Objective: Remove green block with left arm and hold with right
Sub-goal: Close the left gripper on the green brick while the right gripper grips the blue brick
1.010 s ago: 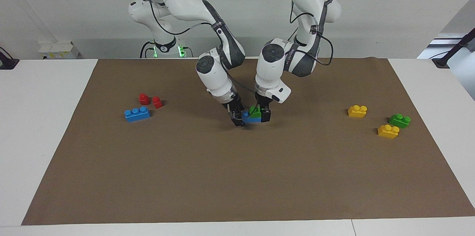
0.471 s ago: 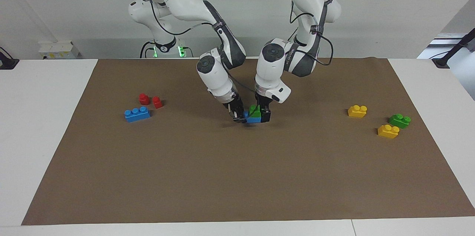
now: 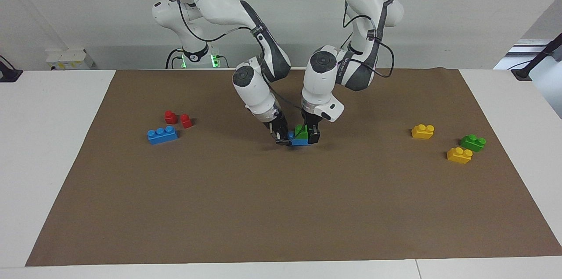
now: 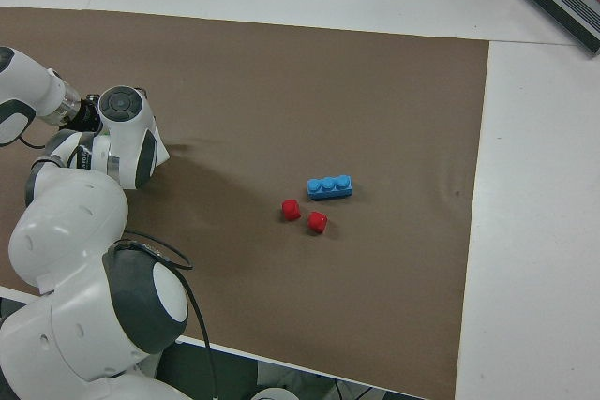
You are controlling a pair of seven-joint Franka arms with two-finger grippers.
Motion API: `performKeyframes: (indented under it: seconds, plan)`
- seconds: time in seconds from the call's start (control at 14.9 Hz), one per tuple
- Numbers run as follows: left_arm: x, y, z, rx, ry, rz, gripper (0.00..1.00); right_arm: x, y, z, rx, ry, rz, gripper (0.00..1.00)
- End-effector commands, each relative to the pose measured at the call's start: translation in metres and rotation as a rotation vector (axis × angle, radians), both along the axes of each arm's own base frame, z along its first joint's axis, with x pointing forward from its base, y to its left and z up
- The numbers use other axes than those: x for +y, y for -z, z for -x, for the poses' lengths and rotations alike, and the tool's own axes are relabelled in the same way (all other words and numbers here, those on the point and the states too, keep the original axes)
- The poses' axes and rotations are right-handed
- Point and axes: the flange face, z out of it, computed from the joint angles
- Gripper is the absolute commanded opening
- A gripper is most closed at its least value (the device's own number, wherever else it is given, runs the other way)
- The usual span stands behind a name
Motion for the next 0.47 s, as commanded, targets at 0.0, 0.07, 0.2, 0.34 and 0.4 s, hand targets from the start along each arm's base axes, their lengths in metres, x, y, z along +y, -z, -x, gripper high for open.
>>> performKeyframes:
  seconds: [0.0, 0.07, 0.2, 0.34, 0.4]
  plan:
    - [-0.0001, 0.0019, 0.0020, -0.025, -0.008, -0.002, 0.00, -0.0029, 0.0002, -0.0030, -0.010, 0.021, -0.014, 0.00]
    - [-0.0002, 0.0018, 0.0018, -0.026, -0.008, -0.001, 0.00, -0.0029, 0.0002, -0.0030, -0.010, 0.019, -0.014, 0.00]
    - [-0.0002, 0.0018, 0.0018, -0.026, -0.007, -0.001, 0.00, -0.0019, -0.0005, -0.0029, -0.011, 0.018, -0.016, 0.00]
    - [-0.0006, 0.0005, 0.0013, -0.027, -0.007, 0.000, 0.00, -0.0019, -0.0005, -0.0029, -0.011, 0.018, -0.016, 0.00]
    - [0.0006, -0.0016, -0.0003, -0.030, -0.010, 0.001, 0.00, -0.0019, -0.0005, -0.0029, -0.011, 0.018, -0.016, 0.00]
